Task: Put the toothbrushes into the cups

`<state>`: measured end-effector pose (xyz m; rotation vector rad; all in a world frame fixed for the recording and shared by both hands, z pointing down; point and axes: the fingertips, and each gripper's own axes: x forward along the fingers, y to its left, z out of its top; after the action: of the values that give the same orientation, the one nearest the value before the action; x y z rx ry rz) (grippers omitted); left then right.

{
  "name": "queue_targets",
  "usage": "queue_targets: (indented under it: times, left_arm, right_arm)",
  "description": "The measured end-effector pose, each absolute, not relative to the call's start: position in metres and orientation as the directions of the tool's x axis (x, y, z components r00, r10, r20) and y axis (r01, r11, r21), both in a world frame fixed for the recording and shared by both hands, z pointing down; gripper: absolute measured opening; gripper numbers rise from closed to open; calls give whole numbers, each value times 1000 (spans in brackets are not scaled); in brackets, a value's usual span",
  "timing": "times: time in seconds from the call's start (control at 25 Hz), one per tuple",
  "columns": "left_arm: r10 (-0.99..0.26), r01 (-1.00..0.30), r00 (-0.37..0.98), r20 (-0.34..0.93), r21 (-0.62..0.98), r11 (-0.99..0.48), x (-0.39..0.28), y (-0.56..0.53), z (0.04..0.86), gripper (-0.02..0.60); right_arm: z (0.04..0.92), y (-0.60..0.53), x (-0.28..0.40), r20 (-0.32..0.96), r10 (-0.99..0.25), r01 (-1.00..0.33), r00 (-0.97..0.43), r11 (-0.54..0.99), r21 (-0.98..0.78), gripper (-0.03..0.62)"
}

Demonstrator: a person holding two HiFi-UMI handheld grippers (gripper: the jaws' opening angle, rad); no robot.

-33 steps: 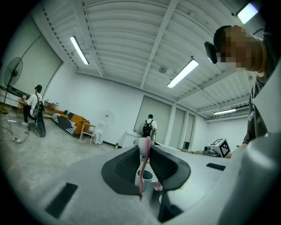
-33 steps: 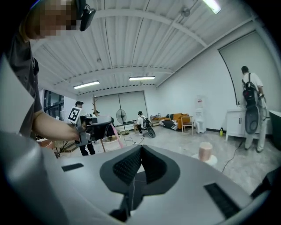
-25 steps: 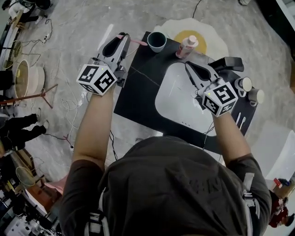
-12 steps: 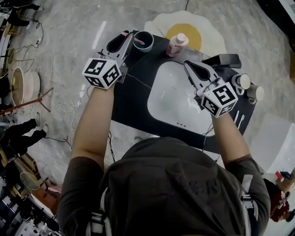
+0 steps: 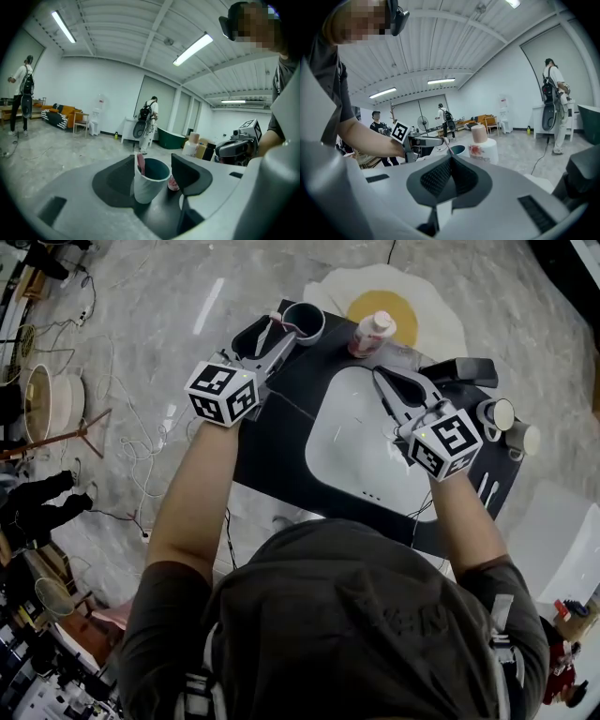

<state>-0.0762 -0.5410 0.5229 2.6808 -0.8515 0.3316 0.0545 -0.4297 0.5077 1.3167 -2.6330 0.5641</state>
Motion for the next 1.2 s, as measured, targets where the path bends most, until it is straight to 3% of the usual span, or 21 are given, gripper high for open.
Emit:
queue_targets:
  times: [0.32,0.64,0.84,1.2]
  left_arm:
    - [-642,-684,729,237,224,-694,-131,-501,478,227]
    - [-799,-801,589,125,227,-555,-224,-412,421,61]
    - [-909,-897,410,79,214,-386,-313,-321,390,6]
    - [-993,-971,109,50,220,-95,-450,-73,341,5]
  right_arm:
    - [486,-432,14,238,-671,-712,-703,657,-250,-7]
    - [462,-407,-85,190,-501,-535,-845,810,-242,-7]
    - [430,-359,-183,159,-320,-348,-934,915,-204,-6]
    - [366,-182,-331,133,-82,-100,-988,986,-136,-6]
